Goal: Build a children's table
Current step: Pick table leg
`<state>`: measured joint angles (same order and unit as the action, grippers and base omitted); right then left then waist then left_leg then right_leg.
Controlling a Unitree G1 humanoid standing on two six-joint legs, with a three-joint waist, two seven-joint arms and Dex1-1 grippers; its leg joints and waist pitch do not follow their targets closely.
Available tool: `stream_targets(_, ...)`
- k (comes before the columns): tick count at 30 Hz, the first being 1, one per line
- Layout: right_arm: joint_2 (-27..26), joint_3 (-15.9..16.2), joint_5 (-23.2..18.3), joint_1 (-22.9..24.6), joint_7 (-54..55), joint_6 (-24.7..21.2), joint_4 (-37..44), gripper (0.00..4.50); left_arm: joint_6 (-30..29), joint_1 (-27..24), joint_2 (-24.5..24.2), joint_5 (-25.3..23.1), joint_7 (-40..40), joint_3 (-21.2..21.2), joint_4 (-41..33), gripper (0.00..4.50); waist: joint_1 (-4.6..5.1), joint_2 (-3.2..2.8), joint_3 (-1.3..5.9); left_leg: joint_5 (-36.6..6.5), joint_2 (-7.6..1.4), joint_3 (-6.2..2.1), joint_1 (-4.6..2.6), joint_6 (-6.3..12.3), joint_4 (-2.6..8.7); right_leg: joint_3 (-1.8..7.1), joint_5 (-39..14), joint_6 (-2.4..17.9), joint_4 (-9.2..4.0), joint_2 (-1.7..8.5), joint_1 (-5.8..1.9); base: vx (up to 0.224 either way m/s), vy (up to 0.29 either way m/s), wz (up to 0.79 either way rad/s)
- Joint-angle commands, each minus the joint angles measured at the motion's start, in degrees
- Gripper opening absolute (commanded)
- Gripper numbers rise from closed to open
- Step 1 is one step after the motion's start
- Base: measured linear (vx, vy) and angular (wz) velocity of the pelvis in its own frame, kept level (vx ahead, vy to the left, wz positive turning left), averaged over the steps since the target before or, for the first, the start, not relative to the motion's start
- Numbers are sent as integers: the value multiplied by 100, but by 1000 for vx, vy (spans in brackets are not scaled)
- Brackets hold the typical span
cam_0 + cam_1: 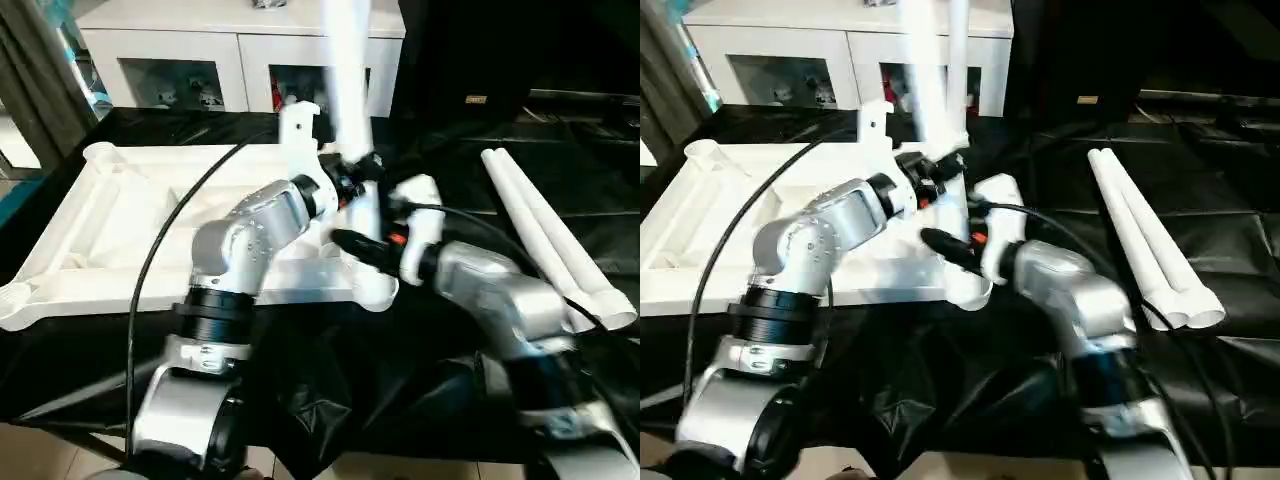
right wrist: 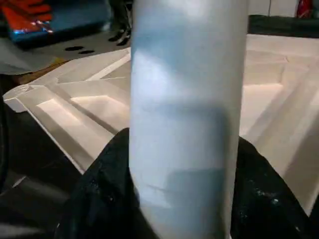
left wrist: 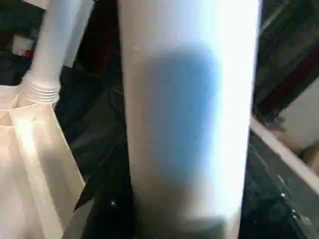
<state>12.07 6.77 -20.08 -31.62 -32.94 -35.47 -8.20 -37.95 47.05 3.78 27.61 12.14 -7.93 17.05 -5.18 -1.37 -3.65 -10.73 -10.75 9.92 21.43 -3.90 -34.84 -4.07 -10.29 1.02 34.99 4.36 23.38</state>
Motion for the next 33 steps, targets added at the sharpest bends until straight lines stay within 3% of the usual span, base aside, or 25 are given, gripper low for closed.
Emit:
stream_targets(1, -12, 36, 98, -184, 1, 302, 97, 189, 79, -89, -50, -28, -273, -241, 144, 193, 1, 106, 479, -294, -144, -34, -11, 421, 329, 249, -565, 1167, -355, 320, -401, 0, 0, 0)
stream_targets(3, -55, -11, 77, -205, 12, 314, 38, 189, 90, -82, -59, -2, -197, -238, 137, 189, -1, 97, 478, -310, -148, -37, -10, 426, 331, 249, -572, 1169, -352, 328, -399, 0, 0, 0)
stream_targets(4, -90, -61, 37, -220, -13, 304, -11, 245, 105, -76, -77, 2, -111, -220, 131, 188, 6, 102, 476, -330, -149, -39, -9, 437, 335, 248, -582, 1174, -351, 326, -397, 0, 0, 0)
stream_targets(7, -68, -106, -73, -222, -164, 233, -7, 262, 90, -63, -126, 67, 84, -190, 106, 186, 6, 102, 479, -327, -146, -39, -13, 463, 332, 250, -564, 1159, -348, 324, -399, 0, 0, 0)
stream_targets(11, 118, -161, -315, -148, -564, 57, 177, 304, -86, -56, -300, 267, 743, -31, 41, 185, -6, 89, 488, -282, -152, -40, -23, 511, 329, 251, -479, 1203, -329, 332, -401, 0, 0, 0)
stream_targets(12, 303, -218, -592, -82, -951, -170, 336, 305, -176, -81, -475, 428, 1448, 173, -57, 185, -13, 114, 480, -273, -147, -38, -28, 556, 334, 252, -466, 1217, -327, 323, -409, 0, 0, 0)
stream_targets(16, 693, -167, -950, 48, -1605, -538, 660, 305, -414, -82, -673, 809, 2392, 331, -220, 185, -26, 146, 477, -229, -165, -27, -22, 610, 330, 261, -402, 1304, -304, 338, -407, 0, 0, 0)
stream_targets(17, 693, -167, -950, 48, -1605, -538, 660, 305, -414, -82, -673, 809, 2392, 331, -220, 184, -46, 125, 477, -228, -171, -30, -29, 613, 328, 262, -431, 1307, -300, 340, -402, 0, 0, 0)
stream_targets(18, 907, -123, -1170, 135, -1972, -723, 857, 305, -445, -79, -858, 918, 3047, 483, -218, 184, -37, 165, 468, -294, -167, -26, -29, 600, 335, 259, -551, 1280, -320, 346, -406, 0, 0, 0)
stream_targets(19, 1014, -101, -1274, 181, -2154, -806, 944, 305, -448, -102, -991, 1000, 3515, 592, -271, 184, -45, 167, 459, -307, -152, -27, -32, 620, 344, 259, -662, 1249, -344, 345, -407, 0, 0, 0)
stream_targets(23, 1204, -19, -1403, 254, -2434, -956, 1056, 288, -618, -153, -1249, 1302, 4411, 729, -505, 184, -27, 150, 461, -340, -177, -29, -30, 503, 346, 265, -747, 1263, -324, 364, -398, 0, 0, 0)
stream_targets(27, 1345, 44, -1503, 345, -2614, -1161, 1203, 266, -862, -93, -1307, 1677, 4757, 601, -634, 184, -30, 136, 444, -485, -175, -26, -42, 396, 350, 267, -1007, 1214, -349, 351, -389, 0, 0, 0)
stream_targets(33, 1380, 89, -1573, 428, -2628, -1272, 1324, 209, -918, -111, -1335, 1802, 4976, 626, -668, 184, -30, 144, 456, -443, -170, -26, -41, 350, 351, 271, -963, 1168, -351, 345, -389, 0, 0, 0)
